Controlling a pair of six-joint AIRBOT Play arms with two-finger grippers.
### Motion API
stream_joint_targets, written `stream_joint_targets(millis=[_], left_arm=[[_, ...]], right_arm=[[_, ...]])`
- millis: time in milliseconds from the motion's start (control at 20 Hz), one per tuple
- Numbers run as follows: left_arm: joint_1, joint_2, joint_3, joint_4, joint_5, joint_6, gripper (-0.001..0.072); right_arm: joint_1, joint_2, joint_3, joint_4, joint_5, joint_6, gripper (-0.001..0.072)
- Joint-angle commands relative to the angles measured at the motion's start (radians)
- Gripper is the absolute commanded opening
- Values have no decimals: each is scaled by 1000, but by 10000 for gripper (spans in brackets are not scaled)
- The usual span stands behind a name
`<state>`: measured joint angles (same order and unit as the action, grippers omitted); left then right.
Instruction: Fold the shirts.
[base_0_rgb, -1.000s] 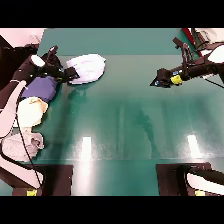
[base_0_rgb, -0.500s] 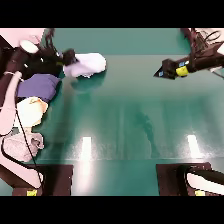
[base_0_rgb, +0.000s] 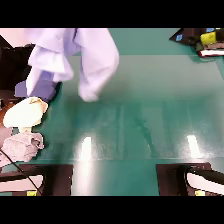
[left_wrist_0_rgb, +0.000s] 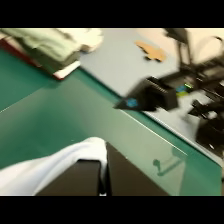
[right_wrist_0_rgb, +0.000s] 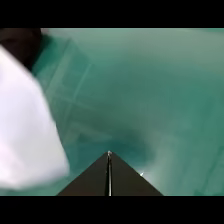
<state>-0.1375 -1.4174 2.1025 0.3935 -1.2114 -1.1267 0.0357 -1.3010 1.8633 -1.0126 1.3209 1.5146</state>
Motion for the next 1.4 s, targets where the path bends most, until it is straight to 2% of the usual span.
stream_joint_targets(millis=[0, 200, 350, 400, 550, 600, 650, 700, 900, 1200, 1350], left_arm=[[-113, 61, -13, 56, -48, 29, 21], [-216, 61, -261, 254, -69, -3, 22], [-217, 61, -457, 426, -41, -51, 22], [-210, 61, -512, 457, -26, -79, 22], [-172, 61, -584, 460, -40, -79, 22], [-153, 62, -581, 457, -55, -80, 22], [-130, 63, -576, 451, -68, -80, 23], [-105, 63, -571, 445, -77, -79, 22], [4, 63, -563, 442, -148, -81, 23], [43, 63, -563, 434, -213, -93, 22], [26, 63, -563, 325, -169, -123, 22]], right_arm=[[0, 0, 100, -37, 29, -2, 20], [0, 1, 114, -38, 91, -2, 20], [0, 0, 111, -41, 139, -2, 20], [0, -1, 111, -62, 154, -2, 20], [0, -3, 110, -117, 208, -2, 35], [0, -2, 98, -121, 237, -6, 243], [0, 1, 72, -121, 261, -6, 505], [0, 2, 30, -121, 296, -6, 562], [0, 2, -239, -122, 343, -6, 561], [3, 3, -651, -65, 203, -24, 552], [2, 23, -729, -28, 132, -41, 550]])
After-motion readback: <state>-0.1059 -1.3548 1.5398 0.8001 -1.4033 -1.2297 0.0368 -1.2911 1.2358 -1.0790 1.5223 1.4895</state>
